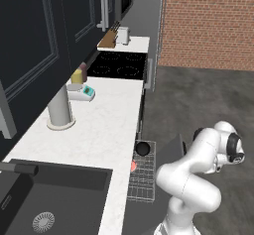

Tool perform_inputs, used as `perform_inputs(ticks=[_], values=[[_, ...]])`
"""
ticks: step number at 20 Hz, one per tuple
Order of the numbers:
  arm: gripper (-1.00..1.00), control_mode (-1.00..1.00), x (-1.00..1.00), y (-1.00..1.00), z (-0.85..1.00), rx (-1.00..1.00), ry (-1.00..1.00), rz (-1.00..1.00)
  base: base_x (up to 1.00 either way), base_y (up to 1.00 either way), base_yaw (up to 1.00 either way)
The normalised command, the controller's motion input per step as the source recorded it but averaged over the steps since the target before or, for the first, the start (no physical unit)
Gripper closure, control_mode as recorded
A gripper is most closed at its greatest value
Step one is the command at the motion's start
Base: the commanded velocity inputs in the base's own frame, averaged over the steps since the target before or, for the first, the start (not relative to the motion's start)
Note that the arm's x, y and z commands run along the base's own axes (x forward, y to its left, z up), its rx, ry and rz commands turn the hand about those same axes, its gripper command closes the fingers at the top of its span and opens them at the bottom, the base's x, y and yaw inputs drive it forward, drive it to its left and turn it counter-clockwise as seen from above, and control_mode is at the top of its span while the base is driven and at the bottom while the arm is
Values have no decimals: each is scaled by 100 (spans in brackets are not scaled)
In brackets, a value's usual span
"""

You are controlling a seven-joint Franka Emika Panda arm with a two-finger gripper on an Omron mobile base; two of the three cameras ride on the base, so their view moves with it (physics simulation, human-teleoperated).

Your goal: Pick up the cup and bowl from the counter, place them in the dishwasher, and close the dishwasher door.

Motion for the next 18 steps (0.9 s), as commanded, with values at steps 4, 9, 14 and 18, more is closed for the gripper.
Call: perform_inputs(ticks=[4, 9, 14, 18], values=[[-100, -100, 19, -2, -63, 0, -6, -2, 0, 0, 0], [-100, -100, 28, 0, -62, 0, -4, -3, 0, 0, 0], [-100, -100, 34, -8, -42, 1, 0, -9, 0, 0, 0], [-100, -100, 23, -14, -38, 1, -1, -9, 0, 0, 0]])
